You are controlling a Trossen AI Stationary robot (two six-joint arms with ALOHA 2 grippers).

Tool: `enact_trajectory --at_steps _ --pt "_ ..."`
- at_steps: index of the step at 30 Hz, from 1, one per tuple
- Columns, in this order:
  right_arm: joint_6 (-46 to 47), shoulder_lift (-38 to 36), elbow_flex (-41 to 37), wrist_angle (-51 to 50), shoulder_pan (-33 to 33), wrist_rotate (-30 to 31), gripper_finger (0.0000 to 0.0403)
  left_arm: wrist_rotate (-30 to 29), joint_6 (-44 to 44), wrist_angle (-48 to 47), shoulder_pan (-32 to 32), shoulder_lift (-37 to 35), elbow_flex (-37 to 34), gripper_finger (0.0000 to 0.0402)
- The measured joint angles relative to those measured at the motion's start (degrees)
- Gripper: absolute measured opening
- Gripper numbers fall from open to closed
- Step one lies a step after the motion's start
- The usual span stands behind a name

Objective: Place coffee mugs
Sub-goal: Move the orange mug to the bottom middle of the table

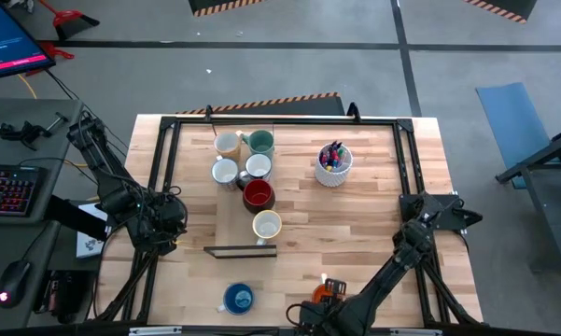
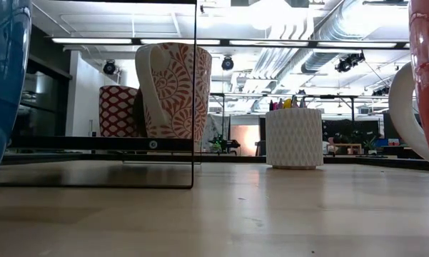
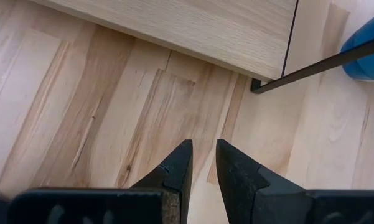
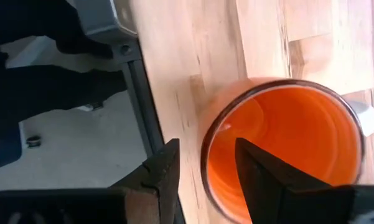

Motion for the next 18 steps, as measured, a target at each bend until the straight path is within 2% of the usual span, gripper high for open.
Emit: enact_trajectory --at_steps 11,14,18 --pt "-0.4 4.0 0.0 0.2 -1.4 2.4 0.0122 0.0 0.1 0.0 0.0 0.0 0.0 0.0062" --pt "-1.7 4.0 0.0 0.3 -2.3 3.4 0.0089 0.0 0.1 0.0 0.0 0.0 0.0 0.0062" --pt "-5.7 4.0 0.0 0.7 -3.9 3.5 0.0019 0.0 0.2 0.0 0.0 0.0 0.0 0.0062"
